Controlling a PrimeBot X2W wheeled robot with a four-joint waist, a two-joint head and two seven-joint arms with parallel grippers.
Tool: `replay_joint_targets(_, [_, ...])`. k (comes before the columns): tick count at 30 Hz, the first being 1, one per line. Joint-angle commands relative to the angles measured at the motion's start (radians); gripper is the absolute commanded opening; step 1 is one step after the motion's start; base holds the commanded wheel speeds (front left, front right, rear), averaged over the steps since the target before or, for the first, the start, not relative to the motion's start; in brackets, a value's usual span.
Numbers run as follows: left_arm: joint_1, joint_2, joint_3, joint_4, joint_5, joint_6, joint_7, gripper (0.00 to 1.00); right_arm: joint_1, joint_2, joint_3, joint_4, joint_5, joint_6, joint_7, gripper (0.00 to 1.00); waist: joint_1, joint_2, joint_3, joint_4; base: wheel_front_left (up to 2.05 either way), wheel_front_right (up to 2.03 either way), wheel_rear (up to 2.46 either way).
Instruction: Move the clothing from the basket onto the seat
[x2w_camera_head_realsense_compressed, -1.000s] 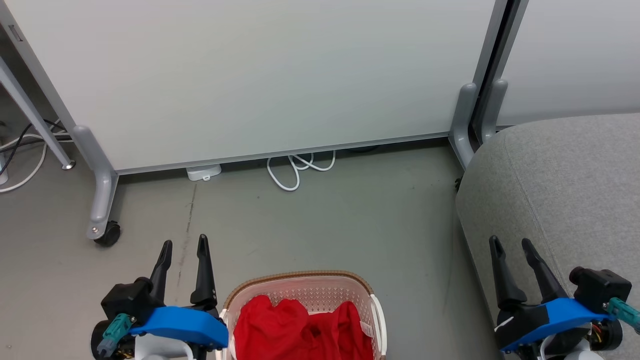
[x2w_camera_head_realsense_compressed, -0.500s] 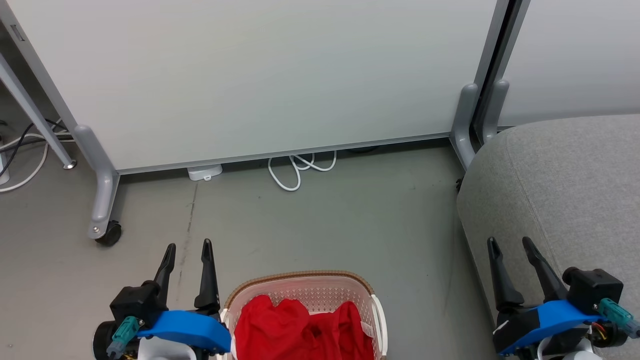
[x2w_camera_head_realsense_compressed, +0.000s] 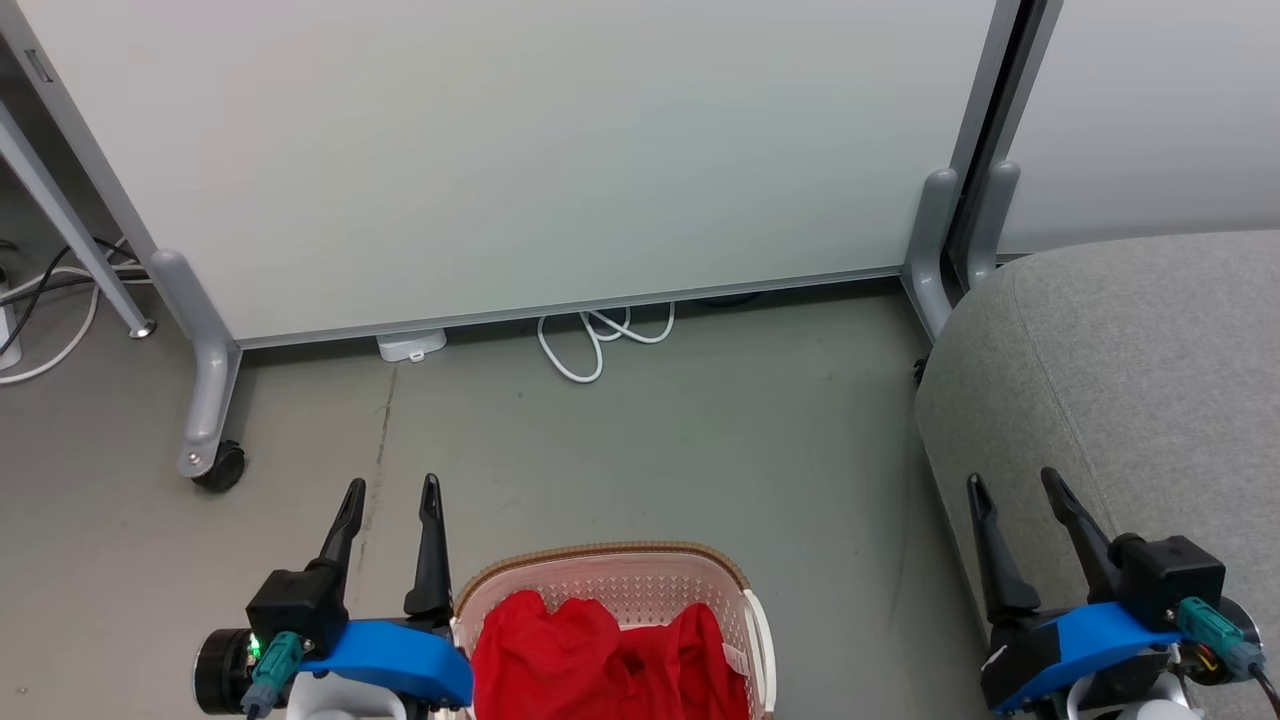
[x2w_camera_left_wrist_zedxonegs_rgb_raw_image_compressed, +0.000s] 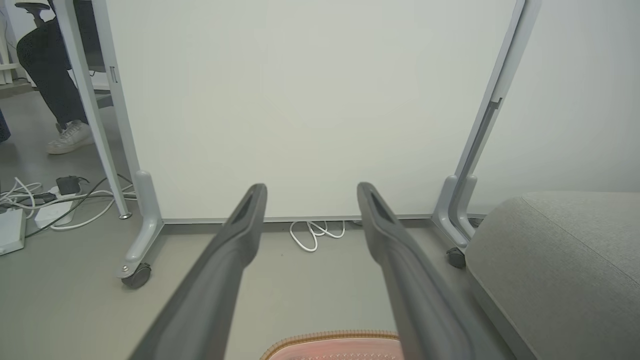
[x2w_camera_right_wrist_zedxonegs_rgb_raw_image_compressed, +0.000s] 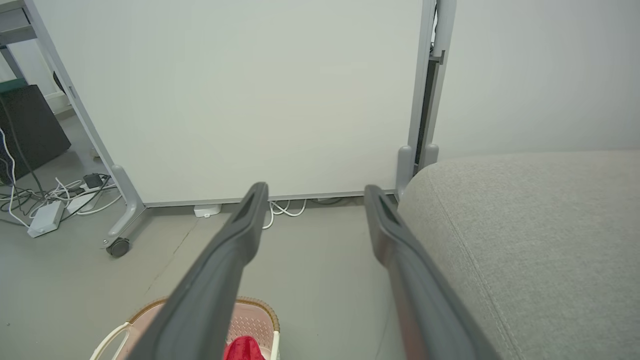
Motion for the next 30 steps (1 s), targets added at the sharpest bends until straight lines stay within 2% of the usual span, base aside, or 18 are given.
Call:
replay_joint_targets(1, [-0.009,-0.001,-0.007,0.002,0.015,0.004,-0.007,1.0,0.006,-0.007,0.001,-0.004,-0.014,0.0,-0.006,1.0,0.0,0.0,0.0,0.0,0.0,0.0,0.0])
replay_joint_targets(22, [-0.008,-0.001,-0.012,0.005,0.002,0.005,-0.007,1.0,0.0,-0.006,0.004,-0.003,0.001,0.0,-0.004,1.0,0.0,0.0,0.011,0.0,0.0,0.0,0.0])
replay_joint_targets(30, [-0.035,0.0,-0.011,0.037,0.022,-0.011,-0.006,1.0,-0.068,-0.006,0.045,-0.027,-0.003,0.0,-0.004,1.0,0.0,0.0,0.109,-0.049,0.0,0.0,0.0])
